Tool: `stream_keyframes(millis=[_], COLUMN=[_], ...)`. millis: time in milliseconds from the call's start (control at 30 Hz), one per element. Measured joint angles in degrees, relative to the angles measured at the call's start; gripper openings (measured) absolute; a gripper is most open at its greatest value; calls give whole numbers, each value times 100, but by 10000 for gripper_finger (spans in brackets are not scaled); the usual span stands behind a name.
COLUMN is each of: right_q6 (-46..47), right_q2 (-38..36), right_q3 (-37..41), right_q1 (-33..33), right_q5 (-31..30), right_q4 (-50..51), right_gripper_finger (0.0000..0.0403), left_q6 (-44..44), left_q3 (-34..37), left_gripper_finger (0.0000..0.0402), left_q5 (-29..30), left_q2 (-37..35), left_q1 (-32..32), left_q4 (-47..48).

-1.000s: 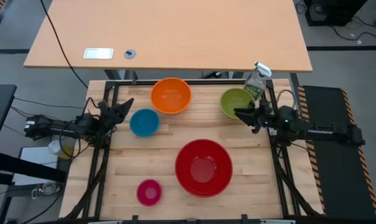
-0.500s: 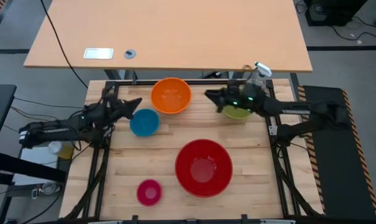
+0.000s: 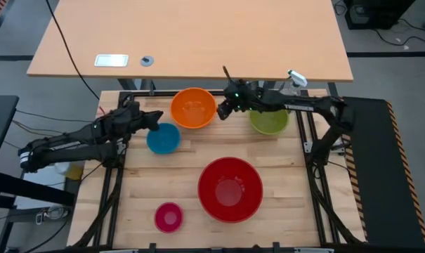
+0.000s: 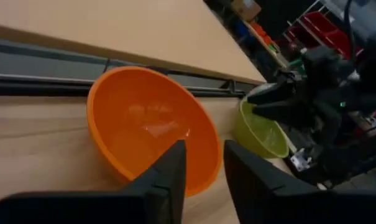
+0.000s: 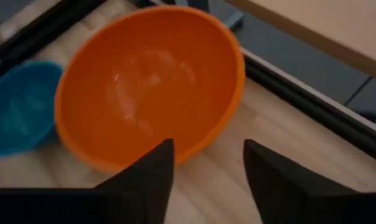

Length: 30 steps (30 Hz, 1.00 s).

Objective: Nest bowls inside each other
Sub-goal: Stack the orange bowl on top of the red bowl

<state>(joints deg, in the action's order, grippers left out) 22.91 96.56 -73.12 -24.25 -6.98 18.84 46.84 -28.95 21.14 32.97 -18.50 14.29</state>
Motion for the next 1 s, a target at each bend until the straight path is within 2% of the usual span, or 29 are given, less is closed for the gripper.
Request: stream_keyframes(millis=[200, 367, 567, 767, 1000], right_q6=[233, 202, 197, 176, 194], right_q2=[641, 1225, 1792, 2168, 2331], right_q3=[-387, -797, -1362, -1784, -1850], right_q1=[-393, -523, -513, -466, -444], right_q5=[468, 741, 813, 584, 478], right_q4=[20, 29, 264, 672, 643], right_gripper_finger=[274, 285, 254, 198, 129], left_q6=[148, 198, 212, 213, 211], left_q3=[-84, -83, -83, -83, -83], left_gripper_finger=[175, 212, 222, 218, 217], left_q5=[12, 14, 12, -85, -163], left_q2=[213, 432, 500, 489, 489], left_q1=[-165, -354, -484, -486, -486], left_q4=[188, 213, 174, 177, 178])
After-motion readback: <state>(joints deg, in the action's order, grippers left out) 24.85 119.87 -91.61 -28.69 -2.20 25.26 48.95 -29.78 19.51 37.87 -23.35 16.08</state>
